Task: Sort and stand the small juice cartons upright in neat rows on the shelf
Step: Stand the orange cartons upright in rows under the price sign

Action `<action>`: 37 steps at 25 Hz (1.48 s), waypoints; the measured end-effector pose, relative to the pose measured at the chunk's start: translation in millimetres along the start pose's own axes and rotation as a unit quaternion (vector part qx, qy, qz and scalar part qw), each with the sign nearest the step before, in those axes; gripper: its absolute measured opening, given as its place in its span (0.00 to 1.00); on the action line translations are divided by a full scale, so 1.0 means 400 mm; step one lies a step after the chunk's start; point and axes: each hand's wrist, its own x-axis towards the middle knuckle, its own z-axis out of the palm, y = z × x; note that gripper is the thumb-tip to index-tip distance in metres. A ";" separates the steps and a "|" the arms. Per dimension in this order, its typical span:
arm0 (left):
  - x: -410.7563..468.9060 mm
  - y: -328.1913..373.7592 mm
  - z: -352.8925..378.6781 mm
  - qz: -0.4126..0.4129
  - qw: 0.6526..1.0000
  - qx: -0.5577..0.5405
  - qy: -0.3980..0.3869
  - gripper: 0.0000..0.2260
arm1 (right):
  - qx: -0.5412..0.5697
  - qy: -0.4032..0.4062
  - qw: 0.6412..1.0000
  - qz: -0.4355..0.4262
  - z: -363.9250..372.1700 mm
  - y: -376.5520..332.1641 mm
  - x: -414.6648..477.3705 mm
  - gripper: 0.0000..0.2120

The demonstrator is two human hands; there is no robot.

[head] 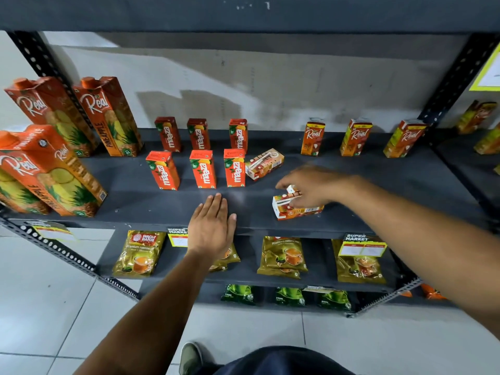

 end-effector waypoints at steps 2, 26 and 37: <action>-0.001 0.010 0.001 -0.007 1.000 0.006 -0.003 0.34 | -0.044 -0.010 0.999 -0.017 0.025 -0.027 -0.003 0.31; -0.003 0.103 -0.006 0.071 0.995 -0.069 0.033 0.25 | -0.008 -0.008 0.990 0.142 -0.111 0.184 -0.158 0.34; 0.050 0.238 0.022 0.005 1.000 -0.008 -0.008 0.33 | -0.023 0.072 0.995 0.058 -0.079 0.445 -0.111 0.20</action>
